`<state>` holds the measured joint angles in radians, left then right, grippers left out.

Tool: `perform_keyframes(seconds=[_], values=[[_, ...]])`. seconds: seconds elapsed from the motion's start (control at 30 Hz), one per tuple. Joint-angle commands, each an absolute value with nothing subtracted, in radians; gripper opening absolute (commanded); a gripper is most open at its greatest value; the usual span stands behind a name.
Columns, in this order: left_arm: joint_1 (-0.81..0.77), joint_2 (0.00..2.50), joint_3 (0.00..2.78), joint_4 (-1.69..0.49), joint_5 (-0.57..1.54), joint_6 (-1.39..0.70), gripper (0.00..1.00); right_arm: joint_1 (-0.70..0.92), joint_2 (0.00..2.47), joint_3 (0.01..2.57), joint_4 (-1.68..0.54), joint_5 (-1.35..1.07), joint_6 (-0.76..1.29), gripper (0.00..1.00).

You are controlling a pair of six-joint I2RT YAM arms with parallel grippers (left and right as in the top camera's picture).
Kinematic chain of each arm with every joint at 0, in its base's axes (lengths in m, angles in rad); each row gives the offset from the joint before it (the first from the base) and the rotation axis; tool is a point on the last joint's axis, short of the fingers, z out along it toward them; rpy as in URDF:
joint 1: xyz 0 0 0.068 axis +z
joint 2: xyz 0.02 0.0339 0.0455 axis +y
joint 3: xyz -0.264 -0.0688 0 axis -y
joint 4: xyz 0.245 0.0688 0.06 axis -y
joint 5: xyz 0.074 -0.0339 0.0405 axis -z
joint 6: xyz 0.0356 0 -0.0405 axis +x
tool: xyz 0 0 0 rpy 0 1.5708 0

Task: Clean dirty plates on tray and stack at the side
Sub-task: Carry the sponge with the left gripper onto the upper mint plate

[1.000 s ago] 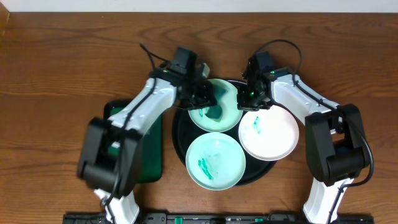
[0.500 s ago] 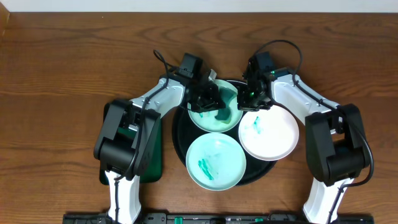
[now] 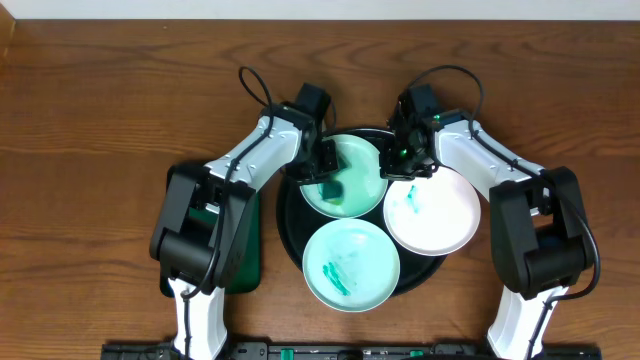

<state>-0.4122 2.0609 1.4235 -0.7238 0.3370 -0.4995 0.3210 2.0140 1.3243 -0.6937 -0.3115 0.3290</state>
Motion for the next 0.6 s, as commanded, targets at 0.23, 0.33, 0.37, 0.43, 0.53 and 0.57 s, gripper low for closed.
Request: perform_keyframes(seconds=[0.23,0.33,0.37,0.43,0.53,0.57], values=[[-0.390,2.092,1.484,-0.862,-0.109,-0.487,0.07,0.320,2.015,1.320,-0.700,-0.297,0.317,0.01],[-0.405,2.092,1.484,-0.841,0.088,-0.415,0.07,0.321,2.015,1.320,-0.699,-0.297,0.317,0.01],[-0.413,2.092,1.484,-0.832,0.129,-0.407,0.07,0.321,2.015,1.320,-0.699,-0.297,0.317,0.01],[-0.436,2.092,1.484,-0.808,0.209,-0.404,0.07,0.319,2.015,1.320,-0.699,-0.297,0.317,0.01],[-0.476,2.092,1.484,-0.766,0.335,-0.404,0.07,0.316,2.015,1.320,-0.699,-0.297,0.317,0.01],[-0.488,2.092,1.484,-0.751,0.371,-0.405,0.07,0.315,2.015,1.320,-0.699,-0.297,0.317,0.01]])
